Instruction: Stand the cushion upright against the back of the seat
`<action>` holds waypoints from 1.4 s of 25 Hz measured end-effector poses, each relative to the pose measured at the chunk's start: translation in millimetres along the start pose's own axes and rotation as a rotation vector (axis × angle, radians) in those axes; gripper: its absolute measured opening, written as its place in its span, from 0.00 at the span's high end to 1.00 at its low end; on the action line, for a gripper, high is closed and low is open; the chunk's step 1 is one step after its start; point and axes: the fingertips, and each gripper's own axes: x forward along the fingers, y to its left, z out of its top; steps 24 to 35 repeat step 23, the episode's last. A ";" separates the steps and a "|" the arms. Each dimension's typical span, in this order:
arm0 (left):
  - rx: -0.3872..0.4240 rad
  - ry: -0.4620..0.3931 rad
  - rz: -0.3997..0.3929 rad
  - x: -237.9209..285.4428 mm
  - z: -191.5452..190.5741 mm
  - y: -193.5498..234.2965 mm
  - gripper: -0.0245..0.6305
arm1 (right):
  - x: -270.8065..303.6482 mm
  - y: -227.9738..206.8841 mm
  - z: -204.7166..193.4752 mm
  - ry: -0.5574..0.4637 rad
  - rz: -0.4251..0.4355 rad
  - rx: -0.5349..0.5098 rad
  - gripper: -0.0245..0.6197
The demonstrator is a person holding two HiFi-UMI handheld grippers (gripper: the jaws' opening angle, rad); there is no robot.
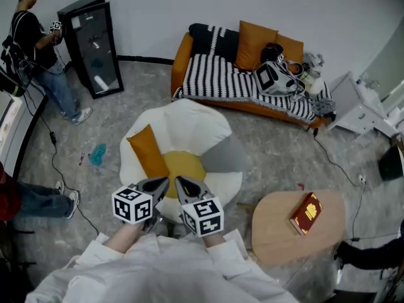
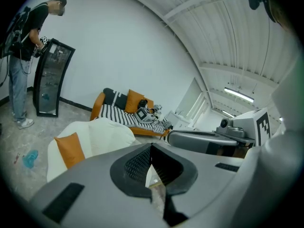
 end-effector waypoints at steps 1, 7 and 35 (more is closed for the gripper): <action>-0.001 0.002 -0.001 0.0 -1.1 -0.6 0.95 | -0.9 -0.6 -1.0 0.001 -0.002 0.005 0.94; -0.021 0.002 0.014 -4.8 -4.6 2.7 0.95 | -3.1 1.3 -4.4 0.010 -0.005 0.014 0.94; 0.017 -0.007 0.018 -4.2 -6.0 -7.3 0.95 | -10.6 -6.5 -9.8 -0.009 -0.039 0.073 0.94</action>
